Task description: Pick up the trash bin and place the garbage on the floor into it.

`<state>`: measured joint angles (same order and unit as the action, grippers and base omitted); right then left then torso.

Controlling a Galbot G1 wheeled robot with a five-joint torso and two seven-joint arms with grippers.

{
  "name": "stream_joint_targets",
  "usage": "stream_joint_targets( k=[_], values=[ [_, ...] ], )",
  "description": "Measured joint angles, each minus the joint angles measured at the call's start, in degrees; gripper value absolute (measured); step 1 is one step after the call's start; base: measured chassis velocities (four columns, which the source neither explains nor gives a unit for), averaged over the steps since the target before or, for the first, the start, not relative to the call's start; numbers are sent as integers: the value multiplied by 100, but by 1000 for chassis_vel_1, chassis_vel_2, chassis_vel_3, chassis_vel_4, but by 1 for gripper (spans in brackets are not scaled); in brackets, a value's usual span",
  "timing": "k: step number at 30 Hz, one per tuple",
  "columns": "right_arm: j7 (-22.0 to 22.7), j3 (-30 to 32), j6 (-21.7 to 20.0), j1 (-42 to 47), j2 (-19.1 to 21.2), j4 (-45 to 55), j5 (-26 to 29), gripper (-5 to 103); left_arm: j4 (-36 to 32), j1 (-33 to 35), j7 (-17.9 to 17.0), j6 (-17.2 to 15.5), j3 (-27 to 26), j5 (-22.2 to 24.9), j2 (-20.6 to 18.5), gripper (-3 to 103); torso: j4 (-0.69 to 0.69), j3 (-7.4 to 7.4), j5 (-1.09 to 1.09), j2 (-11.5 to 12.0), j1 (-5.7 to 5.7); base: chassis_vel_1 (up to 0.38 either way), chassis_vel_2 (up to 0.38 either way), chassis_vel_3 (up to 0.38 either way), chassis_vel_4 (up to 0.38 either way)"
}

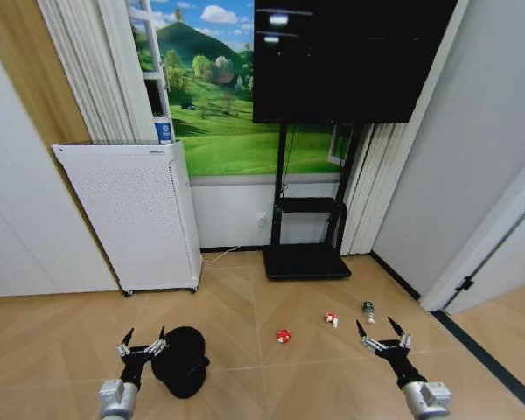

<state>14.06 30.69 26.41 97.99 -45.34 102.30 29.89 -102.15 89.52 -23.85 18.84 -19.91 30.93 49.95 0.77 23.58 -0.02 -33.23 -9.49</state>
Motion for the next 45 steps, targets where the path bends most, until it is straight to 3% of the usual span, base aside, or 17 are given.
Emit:
stream_joint_targets(
  k=[18,34,45],
  values=[
    [98,-67,122,-26,-91,-28,-73,100,13,129,70,113,-149,-74,165,100,0,0,2,1,-1,-32,50,28,-56],
    [108,-96,122,-37,-133,-108,-152,100,45,341,184,-134,-421,-165,250,100,0,0,2,1,-1,0,0,0,0],
    [118,-96,112,-35,-140,-102,-150,100,55,300,119,-214,-352,-214,263,100,0,-76,2,130,51,0,0,0,0]
  ],
)
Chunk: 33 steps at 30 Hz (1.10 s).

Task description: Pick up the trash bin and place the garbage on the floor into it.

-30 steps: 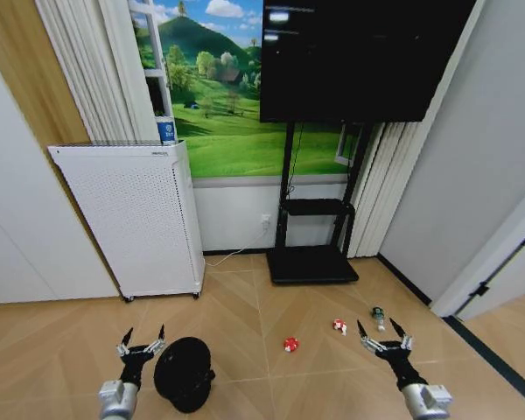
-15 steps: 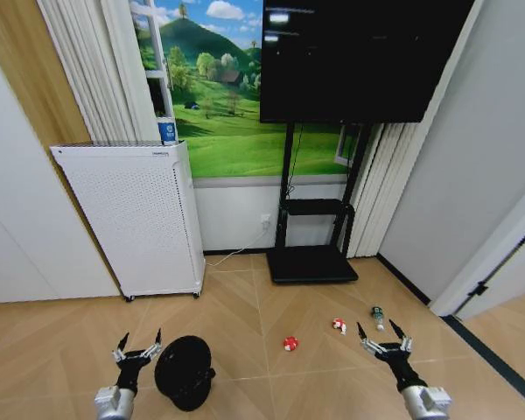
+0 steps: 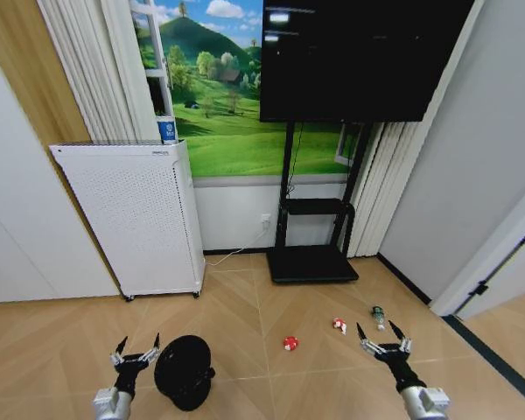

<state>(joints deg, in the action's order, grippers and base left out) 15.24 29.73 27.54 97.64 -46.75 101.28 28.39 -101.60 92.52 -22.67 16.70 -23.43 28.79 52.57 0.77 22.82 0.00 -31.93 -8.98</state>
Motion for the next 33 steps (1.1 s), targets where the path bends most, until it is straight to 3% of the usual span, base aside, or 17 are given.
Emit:
stream_joint_targets(
  k=[9,19,33],
  values=[
    [2,-69,-2,-94,5,-78,26,100,12,-85,-191,-269,66,51,-32,100,0,-208,0,339,132,0,0,0,0],
    [-255,10,-139,50,31,-75,78,100,-3,-51,-224,-280,111,-30,55,100,-1,-411,0,677,266,0,0,0,0],
    [-211,50,-102,122,-61,-92,6,100,-28,75,-200,-212,66,-116,144,100,0,-622,0,1002,381,0,0,0,0]
  ],
)
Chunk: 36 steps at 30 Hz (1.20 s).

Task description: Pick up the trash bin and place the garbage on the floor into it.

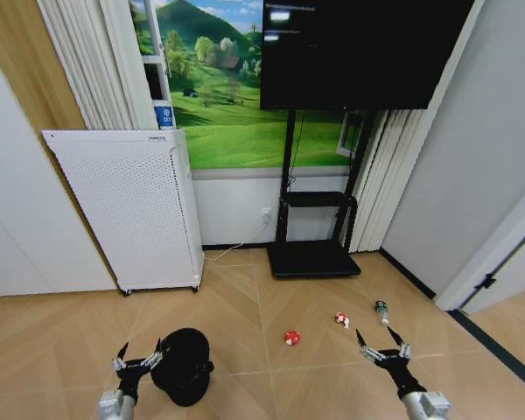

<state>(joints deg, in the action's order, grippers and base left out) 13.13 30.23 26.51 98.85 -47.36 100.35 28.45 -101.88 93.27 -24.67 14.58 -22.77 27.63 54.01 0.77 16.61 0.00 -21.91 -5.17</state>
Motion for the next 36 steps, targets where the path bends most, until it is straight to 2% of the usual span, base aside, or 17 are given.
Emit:
stream_joint_targets(
  k=[28,36],
  values=[
    [111,42,109,125,-128,78,-184,100,0,70,35,55,-17,-33,42,100,0,-434,0,655,221,0,0,0,0],
    [109,42,116,144,-159,60,-214,100,24,65,35,55,-12,-38,52,100,0,-502,0,755,253,0,0,0,0]
  ],
)
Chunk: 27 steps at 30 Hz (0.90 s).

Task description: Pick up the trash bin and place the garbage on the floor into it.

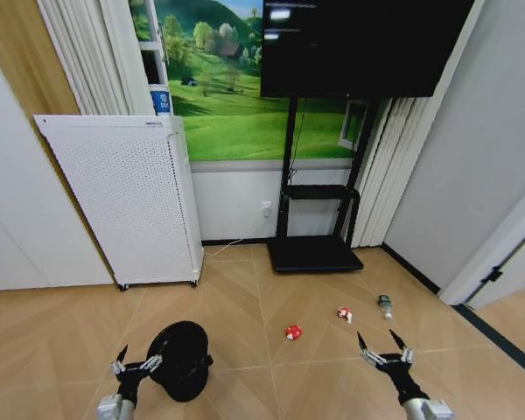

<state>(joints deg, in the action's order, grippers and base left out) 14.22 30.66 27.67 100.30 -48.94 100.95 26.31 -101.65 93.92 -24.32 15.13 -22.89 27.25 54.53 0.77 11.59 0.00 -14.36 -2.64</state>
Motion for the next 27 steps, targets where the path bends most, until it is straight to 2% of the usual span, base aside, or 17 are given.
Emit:
stream_joint_targets(
  k=[9,19,23,24,27],
  values=[
    [2,-25,0,-48,-1,-87,-22,100,49,-58,-28,-2,35,2,-8,100,0,-206,0,275,69,0,0,0,0],
    [-6,-45,-1,-52,-4,-165,-82,100,116,-143,-183,168,21,-93,27,100,0,-308,0,410,102,0,0,0,0],
    [-7,-27,0,-42,9,-172,-83,100,-280,36,-352,52,-68,420,-7,100,0,-310,0,412,103,0,0,0,0],
    [-7,-27,0,-42,9,-172,-83,100,-280,36,-352,52,-68,420,-7,100,0,-310,0,412,103,0,0,0,0],
    [-7,-1,10,-6,11,-175,-104,100,-637,342,-496,-87,-222,928,-27,100,-1,-304,0,404,102,0,0,0,0]
  ],
)
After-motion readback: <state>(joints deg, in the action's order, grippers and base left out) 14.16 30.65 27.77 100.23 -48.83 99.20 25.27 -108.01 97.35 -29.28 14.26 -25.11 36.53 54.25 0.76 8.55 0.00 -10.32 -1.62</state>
